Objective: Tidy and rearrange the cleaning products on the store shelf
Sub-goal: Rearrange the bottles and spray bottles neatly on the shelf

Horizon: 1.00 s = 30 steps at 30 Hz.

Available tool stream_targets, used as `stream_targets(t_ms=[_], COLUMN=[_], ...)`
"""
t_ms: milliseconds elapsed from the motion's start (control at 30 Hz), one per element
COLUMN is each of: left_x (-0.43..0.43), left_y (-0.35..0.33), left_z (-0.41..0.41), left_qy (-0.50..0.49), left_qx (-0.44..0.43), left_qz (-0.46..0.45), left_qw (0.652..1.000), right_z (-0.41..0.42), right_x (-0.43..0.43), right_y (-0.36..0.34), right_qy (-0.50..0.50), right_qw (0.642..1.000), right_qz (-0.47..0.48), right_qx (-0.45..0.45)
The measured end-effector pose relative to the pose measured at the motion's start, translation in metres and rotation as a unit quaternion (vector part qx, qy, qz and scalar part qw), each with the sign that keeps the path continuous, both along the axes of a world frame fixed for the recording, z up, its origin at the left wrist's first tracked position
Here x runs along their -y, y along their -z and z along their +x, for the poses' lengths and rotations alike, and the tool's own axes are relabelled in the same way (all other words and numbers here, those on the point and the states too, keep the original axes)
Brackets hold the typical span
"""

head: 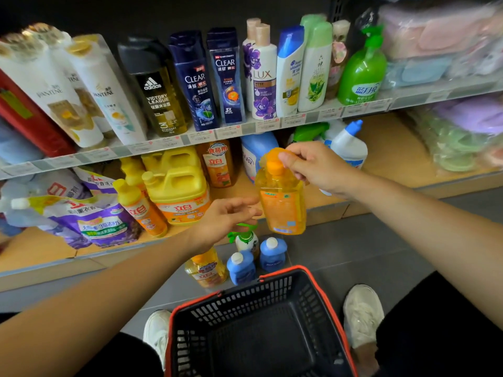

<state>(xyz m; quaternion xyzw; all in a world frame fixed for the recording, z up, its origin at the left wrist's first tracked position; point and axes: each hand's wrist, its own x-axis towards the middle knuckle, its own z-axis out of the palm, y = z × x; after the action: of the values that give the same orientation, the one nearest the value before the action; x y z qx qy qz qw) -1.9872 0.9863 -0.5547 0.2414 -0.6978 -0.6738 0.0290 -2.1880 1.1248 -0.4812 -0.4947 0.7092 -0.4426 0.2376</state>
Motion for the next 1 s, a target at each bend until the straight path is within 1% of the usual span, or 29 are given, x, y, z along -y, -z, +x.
stream_targets(t_ms=[33,67,133,233,267,367,400,433,533,567,600,667,700,800,867,900,933,1000], left_x=[0.007,0.014,0.03,0.052,0.058,0.074,0.079,0.083,0.1,0.107,0.114,0.128,0.133,0.142,0.143,0.142,0.141,0.138], left_y=[0.002,0.004,0.01,0.018,0.021,0.032,0.034,0.036,0.037,0.037,0.037,0.037,0.037,0.036,0.038,0.039,0.038,0.036], left_z=[-0.001,-0.002,-0.004,-0.01,-0.013,-0.03,-0.039,-0.05,-0.084,-0.094,-0.103,-0.119,-0.125,-0.137,-0.135,-0.131,-0.127,-0.116], left_qy=[0.02,0.037,0.061,0.05,0.054,0.109,0.128,0.145,0.173,0.182,0.198,0.241,0.26,0.293,0.306,0.312,0.317,0.332], left_qx=[0.005,0.012,0.029,0.047,0.05,0.074,0.088,0.106,0.142,0.147,0.153,0.174,0.191,0.282,0.318,0.322,0.319,0.305], left_qz=[-0.076,-0.16,-0.314,-0.438,-0.485,-0.617,-0.642,-0.657,-0.671,-0.682,-0.702,-0.745,-0.757,-0.774,-0.787,-0.793,-0.798,-0.803], left_qw=[0.997,0.986,0.947,0.896,0.871,0.776,0.751,0.732,0.707,0.693,0.667,0.597,0.569,0.485,0.431,0.412,0.4,0.39], right_z=[-0.006,-0.011,-0.02,-0.03,-0.034,-0.041,-0.043,-0.045,-0.051,-0.052,-0.055,-0.059,-0.061,-0.067,-0.068,-0.069,-0.068,-0.066], right_x=[0.004,0.008,0.014,0.024,0.028,0.04,0.044,0.048,0.057,0.061,0.064,0.07,0.073,0.078,0.079,0.08,0.081,0.083], right_y=[0.003,0.006,0.011,0.019,0.021,0.029,0.033,0.037,0.052,0.057,0.062,0.07,0.073,0.08,0.081,0.082,0.082,0.083], right_qy=[0.012,0.021,0.032,0.051,0.062,0.075,0.074,0.074,0.093,0.1,0.108,0.124,0.13,0.142,0.145,0.149,0.153,0.158], right_qw=[1.0,1.0,0.999,0.998,0.997,0.995,0.994,0.994,0.993,0.992,0.991,0.989,0.988,0.987,0.987,0.987,0.986,0.986], right_qz=[0.006,0.013,0.025,0.035,0.041,0.068,0.074,0.076,0.069,0.068,0.066,0.06,0.056,0.048,0.04,0.036,0.033,0.03], right_qx=[0.002,0.001,0.0,-0.01,-0.014,-0.013,-0.011,-0.006,0.013,0.022,0.033,0.055,0.059,0.053,0.053,0.054,0.052,0.042])
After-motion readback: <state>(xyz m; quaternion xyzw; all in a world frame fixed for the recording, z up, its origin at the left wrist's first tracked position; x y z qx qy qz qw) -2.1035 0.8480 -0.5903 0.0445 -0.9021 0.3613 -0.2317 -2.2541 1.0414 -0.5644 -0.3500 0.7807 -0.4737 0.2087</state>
